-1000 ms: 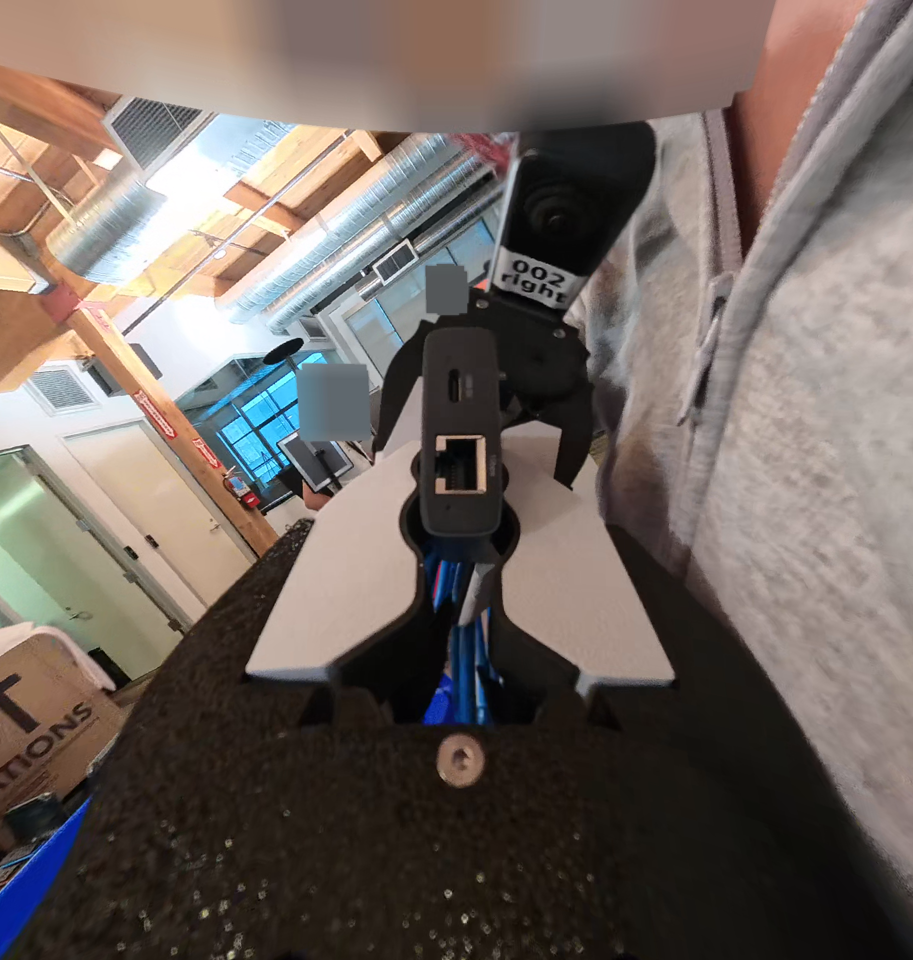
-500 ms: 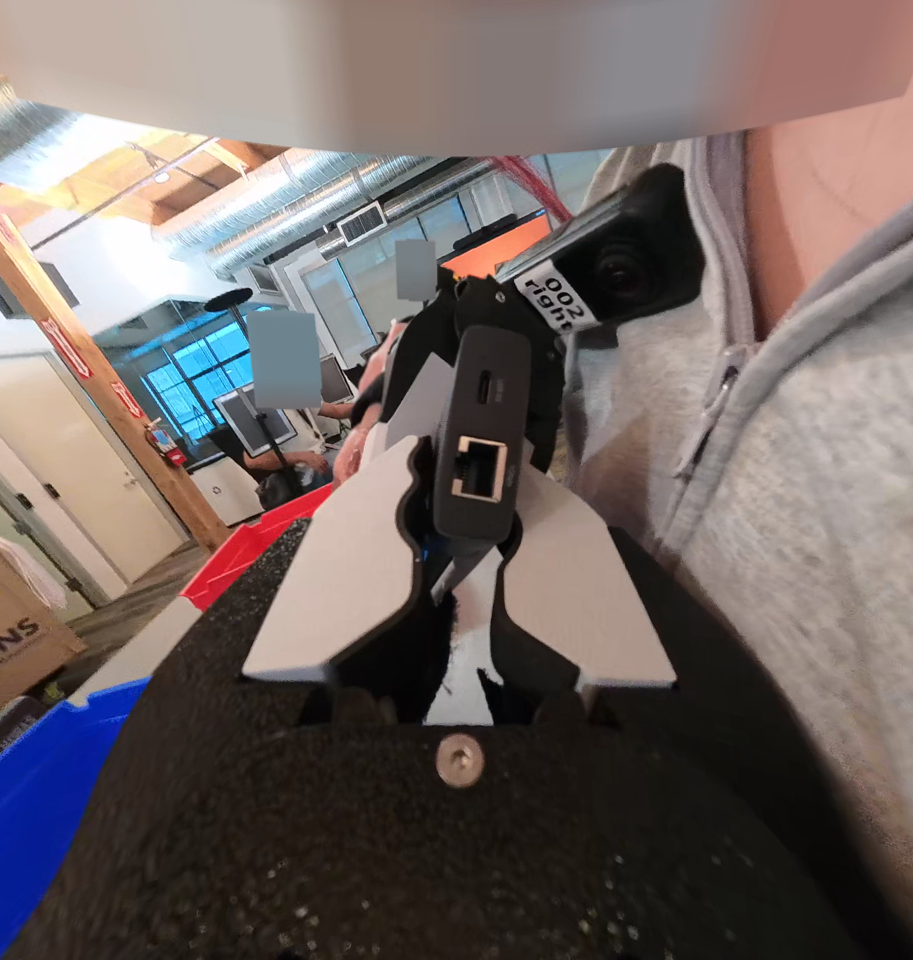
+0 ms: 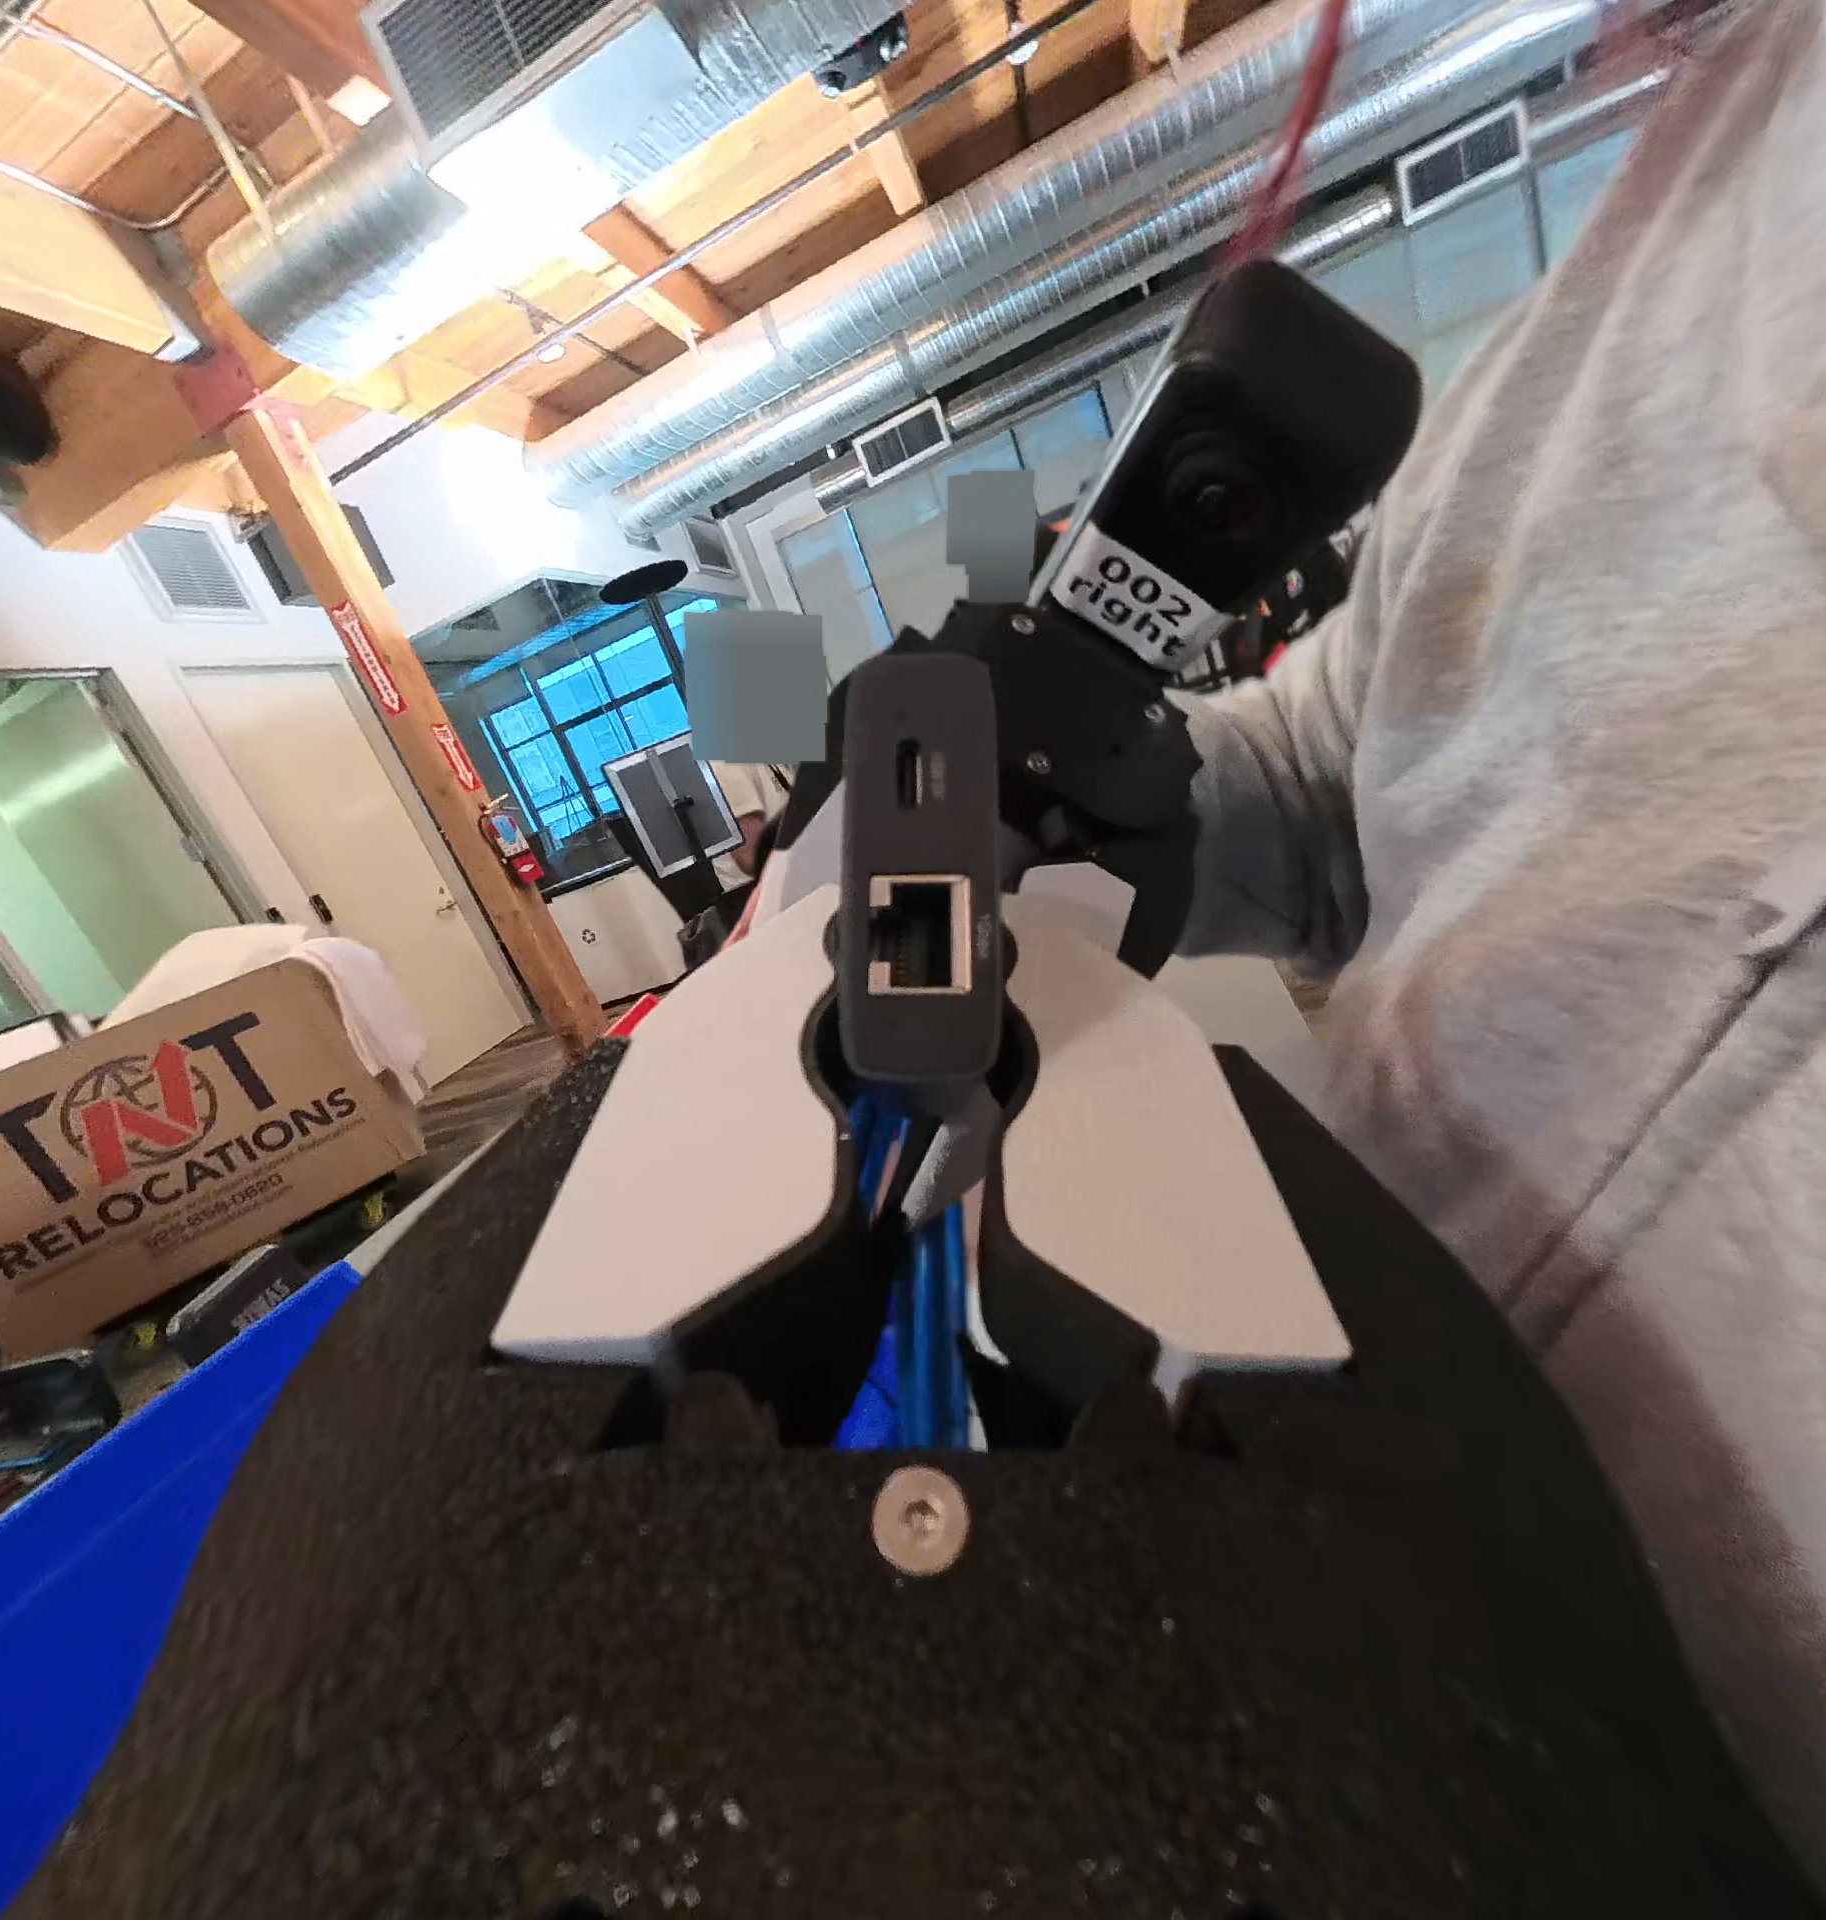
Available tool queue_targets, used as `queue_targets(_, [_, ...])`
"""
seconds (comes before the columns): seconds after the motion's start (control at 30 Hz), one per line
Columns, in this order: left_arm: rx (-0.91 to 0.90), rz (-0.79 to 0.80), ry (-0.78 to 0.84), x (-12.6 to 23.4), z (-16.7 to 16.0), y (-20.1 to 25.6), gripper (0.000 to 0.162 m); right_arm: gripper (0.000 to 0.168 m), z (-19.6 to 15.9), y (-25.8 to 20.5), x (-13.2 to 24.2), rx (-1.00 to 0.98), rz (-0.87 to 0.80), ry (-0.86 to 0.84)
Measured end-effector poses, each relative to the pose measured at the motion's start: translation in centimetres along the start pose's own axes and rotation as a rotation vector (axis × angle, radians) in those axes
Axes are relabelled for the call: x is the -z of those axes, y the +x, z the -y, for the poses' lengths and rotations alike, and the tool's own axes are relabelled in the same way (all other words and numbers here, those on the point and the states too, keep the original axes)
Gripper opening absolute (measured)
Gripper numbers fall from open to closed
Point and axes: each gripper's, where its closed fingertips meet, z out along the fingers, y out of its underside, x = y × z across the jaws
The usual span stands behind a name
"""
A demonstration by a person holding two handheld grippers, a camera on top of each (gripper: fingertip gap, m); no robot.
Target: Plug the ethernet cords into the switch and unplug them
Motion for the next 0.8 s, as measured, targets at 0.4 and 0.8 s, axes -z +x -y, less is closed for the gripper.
queue_targets(0.4, [-0.032, 0.280, 0.151, 3.9, 3.5, -4.7, 0.020, 0.047, -1.9, 6.9, 3.9, -0.441, -0.494, 0.191])
queue_targets(0.8, [-0.212, 0.573, 0.264, 9.0, 8.8, -6.8, 0.020, 0.012, -12.5, 6.3, 9.1, -0.650, -1.141, 0.255])
